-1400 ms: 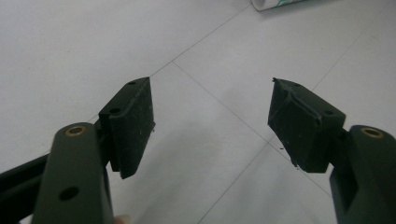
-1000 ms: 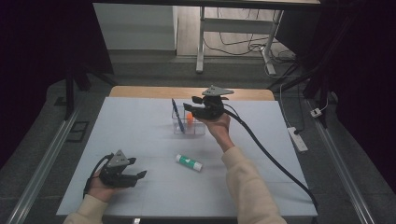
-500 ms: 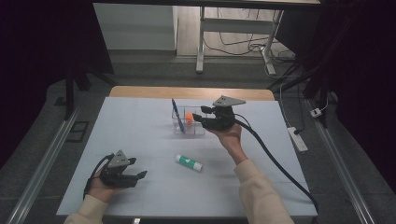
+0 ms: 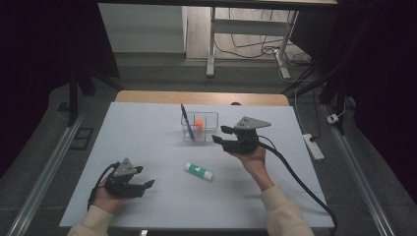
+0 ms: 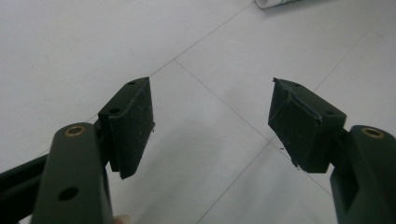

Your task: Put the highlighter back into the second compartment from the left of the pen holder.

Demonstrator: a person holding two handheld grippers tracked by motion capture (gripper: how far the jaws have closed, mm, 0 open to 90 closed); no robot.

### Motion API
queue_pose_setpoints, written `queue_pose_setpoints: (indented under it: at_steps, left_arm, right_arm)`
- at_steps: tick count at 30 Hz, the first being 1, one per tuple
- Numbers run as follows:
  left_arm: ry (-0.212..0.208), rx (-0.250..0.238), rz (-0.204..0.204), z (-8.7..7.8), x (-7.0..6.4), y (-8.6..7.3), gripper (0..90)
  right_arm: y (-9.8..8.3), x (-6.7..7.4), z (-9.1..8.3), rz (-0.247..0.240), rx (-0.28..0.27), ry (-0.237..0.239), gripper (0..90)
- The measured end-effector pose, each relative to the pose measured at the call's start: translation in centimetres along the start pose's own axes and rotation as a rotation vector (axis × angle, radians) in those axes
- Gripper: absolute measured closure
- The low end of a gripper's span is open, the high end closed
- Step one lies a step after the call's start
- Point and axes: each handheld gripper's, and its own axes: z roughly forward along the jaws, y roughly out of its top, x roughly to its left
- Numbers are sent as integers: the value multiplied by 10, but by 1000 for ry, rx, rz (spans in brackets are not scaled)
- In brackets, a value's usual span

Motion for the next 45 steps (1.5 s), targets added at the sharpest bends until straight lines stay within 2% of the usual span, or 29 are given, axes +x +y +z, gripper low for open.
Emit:
queue_pose_setpoints:
  at_steps: [9, 15, 35, 40, 45]
  left_arm:
    - [9, 9, 2, 1, -1, 0, 309]
    - [3, 6, -11, 0, 0, 0, 311]
    - [6, 8, -5, 0, -1, 0, 311]
    - [6, 10, -6, 0, -1, 0, 311]
    - [6, 8, -4, -1, -1, 0, 311]
  right_arm:
    - [-17, 0, -18, -7, 17, 0, 442]
    - [-27, -1, -29, -18, 27, -4, 440]
    - [-63, -1, -69, -34, 57, 8, 433]
    - [-73, -2, -82, -20, 62, -15, 433]
    - [-82, -1, -92, -29, 75, -33, 432]
